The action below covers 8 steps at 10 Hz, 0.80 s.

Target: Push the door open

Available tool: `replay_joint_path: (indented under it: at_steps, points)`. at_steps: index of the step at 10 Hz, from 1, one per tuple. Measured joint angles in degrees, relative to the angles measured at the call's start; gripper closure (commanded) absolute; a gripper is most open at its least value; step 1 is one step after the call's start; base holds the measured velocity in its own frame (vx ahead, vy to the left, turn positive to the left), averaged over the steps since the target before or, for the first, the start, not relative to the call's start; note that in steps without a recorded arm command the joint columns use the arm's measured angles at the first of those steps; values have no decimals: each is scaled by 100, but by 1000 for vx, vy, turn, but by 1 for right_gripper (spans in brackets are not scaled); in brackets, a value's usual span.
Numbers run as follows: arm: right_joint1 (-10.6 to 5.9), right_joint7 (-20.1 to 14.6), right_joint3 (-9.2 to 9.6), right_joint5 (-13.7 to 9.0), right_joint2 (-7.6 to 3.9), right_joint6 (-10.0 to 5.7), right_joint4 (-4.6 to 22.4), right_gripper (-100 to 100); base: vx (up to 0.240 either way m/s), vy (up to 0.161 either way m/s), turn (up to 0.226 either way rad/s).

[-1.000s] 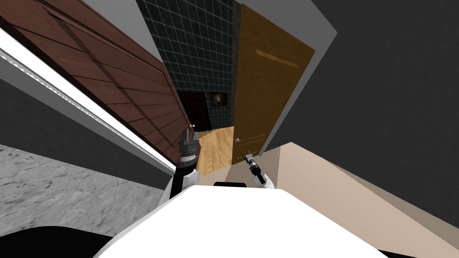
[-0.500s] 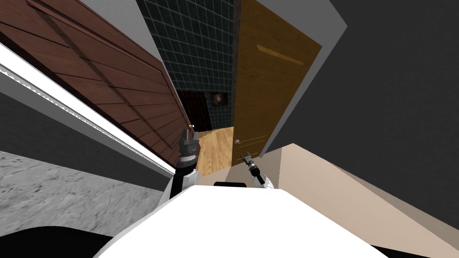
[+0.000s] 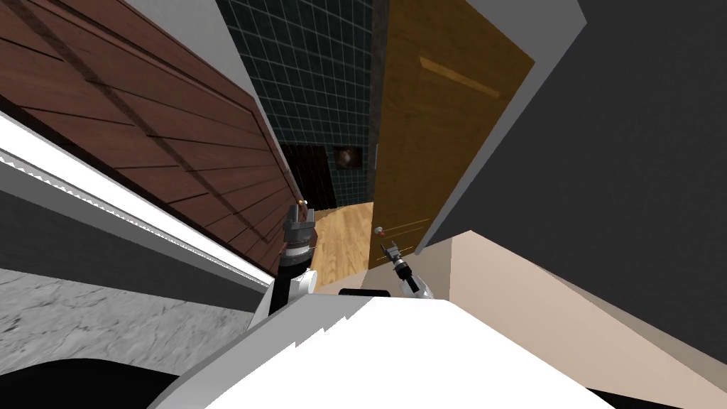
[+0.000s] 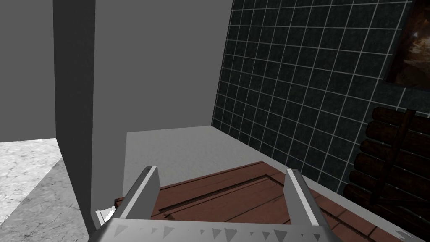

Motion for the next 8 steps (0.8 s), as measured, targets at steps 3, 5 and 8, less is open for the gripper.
replay_joint_path:
  at_steps: [3, 5, 8]
  points:
    - [-15, 52, -37, -19, 44, 13, 29, -100, 202, 70, 28]
    - [-23, 71, -49, -25, 64, 16, 40, 100, 36, 14, -2]
    - [-45, 70, -51, -26, 62, 30, 33, 100, -12, -8, 11]
